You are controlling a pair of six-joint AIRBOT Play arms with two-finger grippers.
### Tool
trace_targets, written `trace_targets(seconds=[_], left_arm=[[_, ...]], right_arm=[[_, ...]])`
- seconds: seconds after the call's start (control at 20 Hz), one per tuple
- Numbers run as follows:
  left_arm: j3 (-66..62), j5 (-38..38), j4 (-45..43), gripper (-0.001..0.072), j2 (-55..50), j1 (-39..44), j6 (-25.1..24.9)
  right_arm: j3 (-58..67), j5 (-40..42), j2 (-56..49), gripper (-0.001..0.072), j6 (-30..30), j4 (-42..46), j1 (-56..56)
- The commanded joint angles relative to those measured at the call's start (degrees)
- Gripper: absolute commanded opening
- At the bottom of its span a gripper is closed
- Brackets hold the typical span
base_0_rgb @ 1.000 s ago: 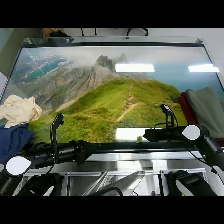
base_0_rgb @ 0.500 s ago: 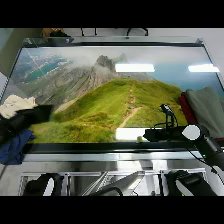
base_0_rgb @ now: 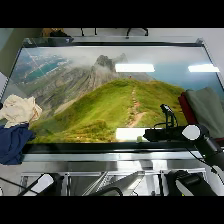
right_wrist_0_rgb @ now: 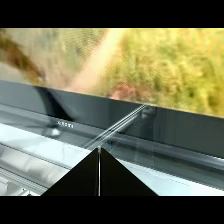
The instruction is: Fold the shirts.
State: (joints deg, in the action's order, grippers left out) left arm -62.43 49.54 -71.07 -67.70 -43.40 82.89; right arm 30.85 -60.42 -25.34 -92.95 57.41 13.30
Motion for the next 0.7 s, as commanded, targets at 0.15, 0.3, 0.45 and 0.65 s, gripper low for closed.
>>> trace_targets(seconds=[0.15,0.3,0.45,0.65], left_arm=[[-8.22,-4.76,3.89,0.0641,-24.85,-1.7,-0.37],[-11.69,-6.29,3.74,0.0338,-31.17,1.38,-0.39],[-15.54,-4.46,3.1,0.0337,-34.88,3.48,-0.42],[-20.35,6.1,5.46,0.0013,-35.04,3.61,-1.05]], right_arm=[[-0.04,-0.02,-0.04,0.0019,-0.02,0.0,0.04],[-0.04,-0.02,-0.09,0.0019,-0.02,0.0,0.04],[-0.04,-0.02,-0.09,0.0019,-0.02,0.0,0.04],[-0.04,-0.02,-0.07,0.0019,-0.02,0.0,0.04]])
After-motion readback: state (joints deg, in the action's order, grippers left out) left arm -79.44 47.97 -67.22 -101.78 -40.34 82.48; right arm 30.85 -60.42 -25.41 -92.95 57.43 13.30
